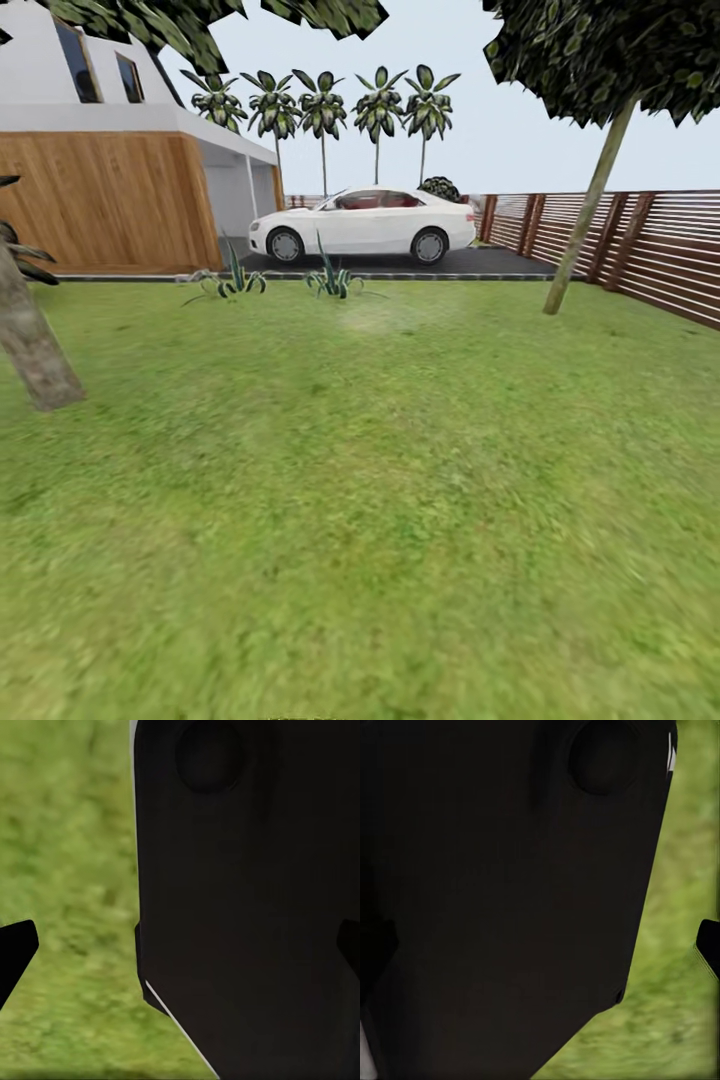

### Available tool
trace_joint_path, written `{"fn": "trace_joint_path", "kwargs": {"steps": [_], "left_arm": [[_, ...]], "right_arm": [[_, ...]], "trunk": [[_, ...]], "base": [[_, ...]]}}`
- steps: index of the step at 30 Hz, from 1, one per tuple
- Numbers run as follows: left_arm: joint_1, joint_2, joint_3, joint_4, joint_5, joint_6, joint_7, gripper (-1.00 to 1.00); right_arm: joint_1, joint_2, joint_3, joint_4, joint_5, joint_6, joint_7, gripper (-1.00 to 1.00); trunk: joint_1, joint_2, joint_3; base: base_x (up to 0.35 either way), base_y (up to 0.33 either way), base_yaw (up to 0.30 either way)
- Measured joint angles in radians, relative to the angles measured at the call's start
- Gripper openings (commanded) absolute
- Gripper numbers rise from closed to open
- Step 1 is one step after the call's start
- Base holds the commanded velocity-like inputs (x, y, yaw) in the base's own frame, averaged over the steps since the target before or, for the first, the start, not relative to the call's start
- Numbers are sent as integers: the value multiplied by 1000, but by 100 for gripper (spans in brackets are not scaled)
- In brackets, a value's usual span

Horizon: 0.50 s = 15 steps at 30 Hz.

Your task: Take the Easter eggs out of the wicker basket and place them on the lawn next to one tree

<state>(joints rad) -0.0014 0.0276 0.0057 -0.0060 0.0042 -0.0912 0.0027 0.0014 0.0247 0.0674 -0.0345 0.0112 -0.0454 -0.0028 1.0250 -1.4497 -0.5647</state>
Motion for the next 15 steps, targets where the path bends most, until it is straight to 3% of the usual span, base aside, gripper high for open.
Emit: {"fn": "trace_joint_path", "kwargs": {"steps": [15], "left_arm": [[0, 0, 0, 0, 0, 0, 0, 100]], "right_arm": [[0, 0, 0, -1, 0, 1, 0, 100]], "trunk": [[0, 0, -3]], "base": [[0, 0, 278]]}}
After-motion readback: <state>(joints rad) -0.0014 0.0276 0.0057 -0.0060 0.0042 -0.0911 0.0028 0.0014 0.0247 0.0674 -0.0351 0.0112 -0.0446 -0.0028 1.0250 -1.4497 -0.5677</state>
